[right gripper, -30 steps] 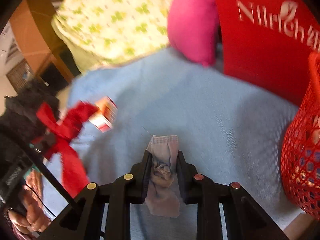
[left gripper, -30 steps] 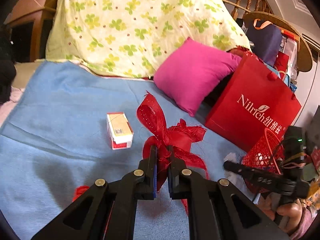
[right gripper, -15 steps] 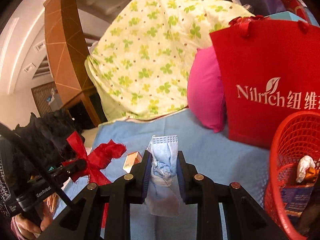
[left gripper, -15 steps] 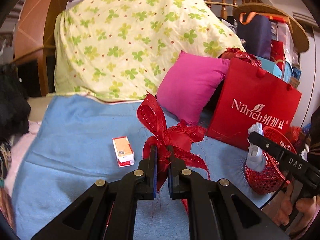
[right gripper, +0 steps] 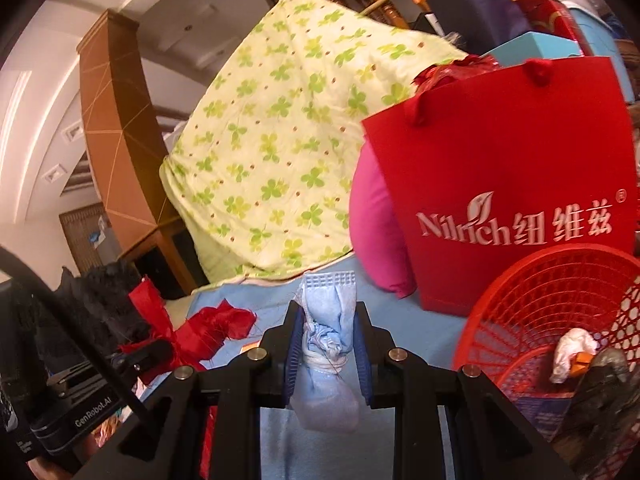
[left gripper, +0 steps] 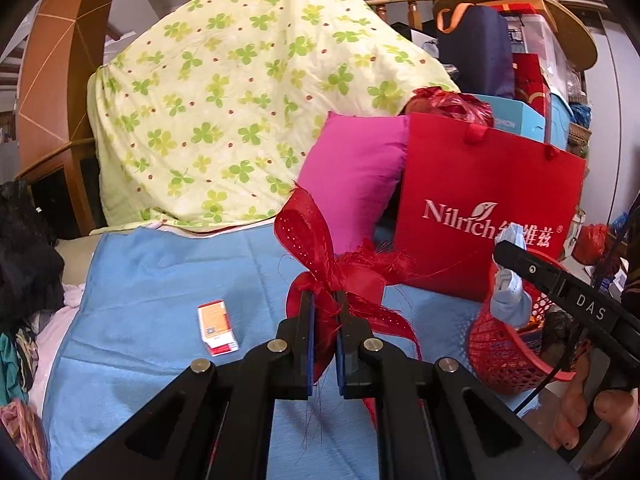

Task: Collect trash
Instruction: 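Carry the red ribbon and white cloth to the red mesh basket and open both tools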

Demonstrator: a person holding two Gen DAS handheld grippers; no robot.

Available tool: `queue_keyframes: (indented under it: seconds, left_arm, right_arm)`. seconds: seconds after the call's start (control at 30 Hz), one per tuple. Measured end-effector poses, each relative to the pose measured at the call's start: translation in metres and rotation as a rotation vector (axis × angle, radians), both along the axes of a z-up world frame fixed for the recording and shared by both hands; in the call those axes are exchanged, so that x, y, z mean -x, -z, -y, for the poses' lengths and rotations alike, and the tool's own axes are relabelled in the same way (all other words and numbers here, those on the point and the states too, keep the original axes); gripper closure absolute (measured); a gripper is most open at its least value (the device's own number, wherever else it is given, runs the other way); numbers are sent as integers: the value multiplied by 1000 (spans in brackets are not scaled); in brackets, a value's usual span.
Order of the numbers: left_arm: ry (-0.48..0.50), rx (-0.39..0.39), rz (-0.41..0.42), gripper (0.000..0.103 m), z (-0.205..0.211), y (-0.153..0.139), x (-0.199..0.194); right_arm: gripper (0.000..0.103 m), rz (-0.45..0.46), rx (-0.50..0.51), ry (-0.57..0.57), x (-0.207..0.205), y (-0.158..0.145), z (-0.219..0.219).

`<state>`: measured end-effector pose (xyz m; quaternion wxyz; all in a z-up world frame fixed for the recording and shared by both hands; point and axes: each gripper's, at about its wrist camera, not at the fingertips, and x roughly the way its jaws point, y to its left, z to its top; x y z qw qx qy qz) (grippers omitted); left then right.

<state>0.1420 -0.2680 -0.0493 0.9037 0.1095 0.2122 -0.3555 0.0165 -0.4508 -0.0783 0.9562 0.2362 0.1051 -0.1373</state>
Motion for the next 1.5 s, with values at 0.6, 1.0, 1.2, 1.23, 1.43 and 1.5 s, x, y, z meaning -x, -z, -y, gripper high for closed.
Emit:
queue_keyframes:
  seconds: [0.6, 1.0, 1.2, 1.23, 1.43, 1.5]
  left_arm:
    - [284, 72, -86, 94, 80, -23, 62]
    - [403, 7, -169, 93, 167, 3, 89]
    - [367, -17, -204, 63, 180, 21, 77]
    - [360, -16, -204, 60, 178, 23, 76]
    - [293, -29, -185, 58, 141, 32, 58]
    - [242, -36, -173, 56, 115, 36, 48]
  right_arm:
    - [77, 170, -191, 189, 77, -1, 84]
    - [75, 218, -395, 346, 123, 25, 143]
    - [62, 188, -467, 361, 123, 35, 155]
    - [52, 184, -477, 362, 122, 37, 156]
    - [37, 226, -344, 364, 122, 20, 137]
    - [37, 221, -273, 346, 114, 10, 123]
